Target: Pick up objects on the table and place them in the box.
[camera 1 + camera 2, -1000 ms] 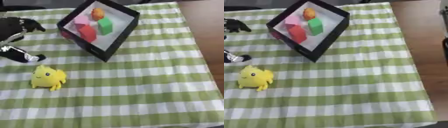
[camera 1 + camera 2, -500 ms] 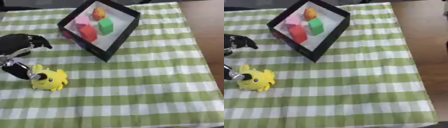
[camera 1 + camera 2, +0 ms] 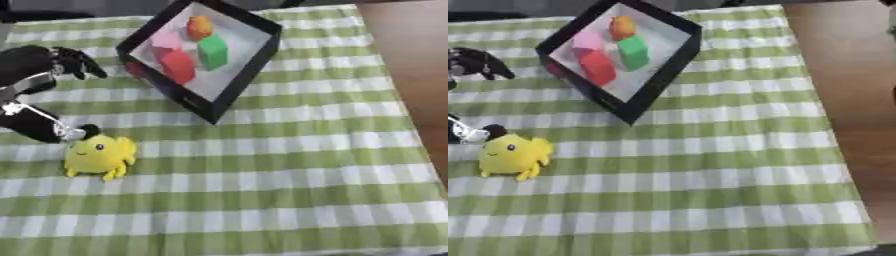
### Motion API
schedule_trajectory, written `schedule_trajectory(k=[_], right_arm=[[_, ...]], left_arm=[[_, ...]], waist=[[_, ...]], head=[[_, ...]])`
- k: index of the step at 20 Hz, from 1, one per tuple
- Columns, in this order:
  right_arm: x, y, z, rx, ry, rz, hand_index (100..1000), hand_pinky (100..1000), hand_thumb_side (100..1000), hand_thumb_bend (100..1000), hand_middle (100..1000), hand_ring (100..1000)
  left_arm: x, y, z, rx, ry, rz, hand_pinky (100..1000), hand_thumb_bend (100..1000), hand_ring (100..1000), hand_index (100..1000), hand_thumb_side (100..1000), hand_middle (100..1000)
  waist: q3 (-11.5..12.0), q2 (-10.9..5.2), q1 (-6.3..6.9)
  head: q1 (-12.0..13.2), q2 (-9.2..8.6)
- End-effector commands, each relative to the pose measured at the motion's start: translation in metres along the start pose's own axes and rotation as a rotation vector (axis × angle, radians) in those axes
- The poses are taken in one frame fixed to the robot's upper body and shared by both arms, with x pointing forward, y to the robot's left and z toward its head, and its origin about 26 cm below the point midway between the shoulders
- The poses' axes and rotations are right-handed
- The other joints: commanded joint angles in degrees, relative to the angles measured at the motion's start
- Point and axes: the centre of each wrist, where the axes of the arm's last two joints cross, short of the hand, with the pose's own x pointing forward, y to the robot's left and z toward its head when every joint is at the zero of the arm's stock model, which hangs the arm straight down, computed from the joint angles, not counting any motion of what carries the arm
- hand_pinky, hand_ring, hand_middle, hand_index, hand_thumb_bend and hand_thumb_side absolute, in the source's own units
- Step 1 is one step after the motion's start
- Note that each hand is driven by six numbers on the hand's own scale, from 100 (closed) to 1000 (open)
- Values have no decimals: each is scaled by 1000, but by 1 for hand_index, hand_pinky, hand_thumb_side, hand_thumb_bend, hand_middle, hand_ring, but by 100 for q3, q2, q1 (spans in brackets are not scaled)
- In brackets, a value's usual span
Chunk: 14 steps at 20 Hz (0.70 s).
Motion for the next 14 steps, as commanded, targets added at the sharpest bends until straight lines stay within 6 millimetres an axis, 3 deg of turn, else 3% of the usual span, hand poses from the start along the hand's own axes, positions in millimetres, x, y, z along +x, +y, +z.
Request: schedule_trajectory(k=[1,4,9,14], right_arm=[[8,-8,0,-11,-14,41,791,915,235,100,674,682],[7,-9,0,-12,-13,42,791,914,237,100,674,682],[6,-9,1,-13,-9,41,791,915,242,100,674,682],[6,-8,1,-10,-7,38,791,915,247,100,674,681]], left_arm=[[2,20,18,-33,-40,69,867,579,749,870,437,799],[4,31,27,-80,-73,183,868,597,748,872,457,799],[7,31,26,-146,-79,239,868,652,749,875,464,800],[4,26,18,-189,-42,225,858,700,756,862,404,797]], waist=[[9,-149,44],[13,-150,38],[5,-145,23],[-11,-141,28]], head=[[-3,-16],[-8,-16],[0,-16],[13,-16]])
